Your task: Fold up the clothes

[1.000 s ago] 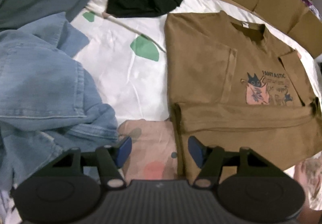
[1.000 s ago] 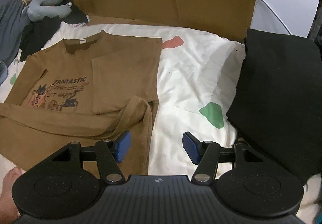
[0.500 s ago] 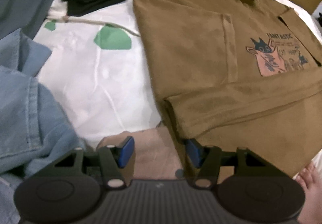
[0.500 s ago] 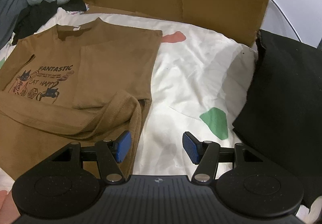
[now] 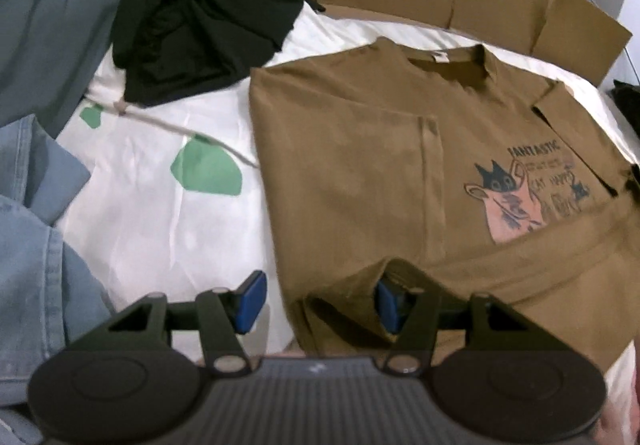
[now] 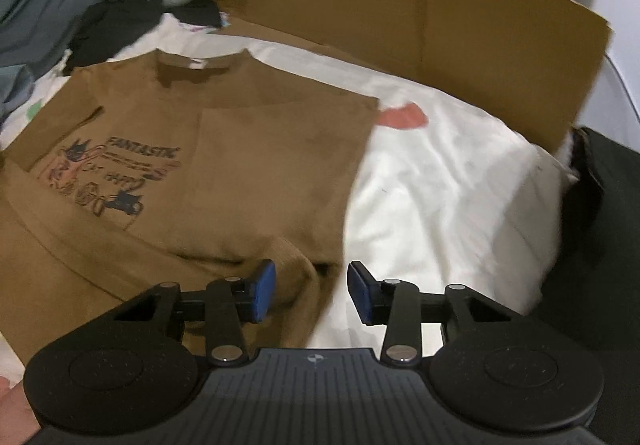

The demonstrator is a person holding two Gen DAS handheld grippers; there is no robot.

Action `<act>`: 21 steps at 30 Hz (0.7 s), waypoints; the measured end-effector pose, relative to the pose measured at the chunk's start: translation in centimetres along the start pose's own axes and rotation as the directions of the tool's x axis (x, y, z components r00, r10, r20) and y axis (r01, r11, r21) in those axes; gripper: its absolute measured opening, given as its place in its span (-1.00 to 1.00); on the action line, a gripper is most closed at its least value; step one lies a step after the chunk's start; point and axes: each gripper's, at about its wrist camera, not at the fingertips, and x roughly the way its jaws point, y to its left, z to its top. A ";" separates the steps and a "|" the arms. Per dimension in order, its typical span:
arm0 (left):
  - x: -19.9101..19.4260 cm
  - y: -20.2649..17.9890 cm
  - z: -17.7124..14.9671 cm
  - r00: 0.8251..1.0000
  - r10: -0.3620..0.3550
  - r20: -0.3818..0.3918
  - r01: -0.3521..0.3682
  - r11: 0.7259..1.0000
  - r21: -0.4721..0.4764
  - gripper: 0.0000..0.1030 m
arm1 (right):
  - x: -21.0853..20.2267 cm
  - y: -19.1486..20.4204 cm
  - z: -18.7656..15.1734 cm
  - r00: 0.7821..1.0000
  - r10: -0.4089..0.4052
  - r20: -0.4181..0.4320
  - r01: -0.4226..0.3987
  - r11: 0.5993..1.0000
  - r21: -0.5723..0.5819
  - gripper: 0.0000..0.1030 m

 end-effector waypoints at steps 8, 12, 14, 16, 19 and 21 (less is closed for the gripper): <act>0.9 -0.3 -0.5 1.000 -0.023 0.011 0.022 1.000 0.020 0.04 | 1.9 1.0 0.0 0.999 0.024 -0.033 -0.025 1.000 -0.018 -0.12; 1.1 -0.4 0.0 0.999 -0.041 0.021 0.040 0.999 0.015 -0.05 | 2.5 1.4 -0.3 0.998 0.032 -0.051 -0.033 0.999 -0.022 -0.36; 1.2 -0.3 0.3 0.999 -0.050 0.022 0.050 0.999 0.005 -0.35 | 2.4 1.2 -0.3 0.998 0.027 -0.052 -0.027 1.000 -0.011 -0.68; 1.2 -0.2 0.6 0.999 -0.052 0.016 0.052 0.999 -0.004 -0.52 | 2.2 1.0 -0.1 0.999 0.028 -0.046 -0.028 1.000 0.008 -0.86; 0.9 0.6 0.9 0.999 -0.050 0.015 0.050 0.997 -0.060 -0.80 | 2.1 0.3 -0.2 0.999 0.019 -0.041 -0.016 0.998 0.060 -0.93; 1.0 1.7 1.1 0.998 -0.064 0.013 0.065 0.987 -0.147 -0.80 | 2.0 -0.2 -0.3 0.999 0.009 -0.040 -0.005 0.995 0.103 -0.94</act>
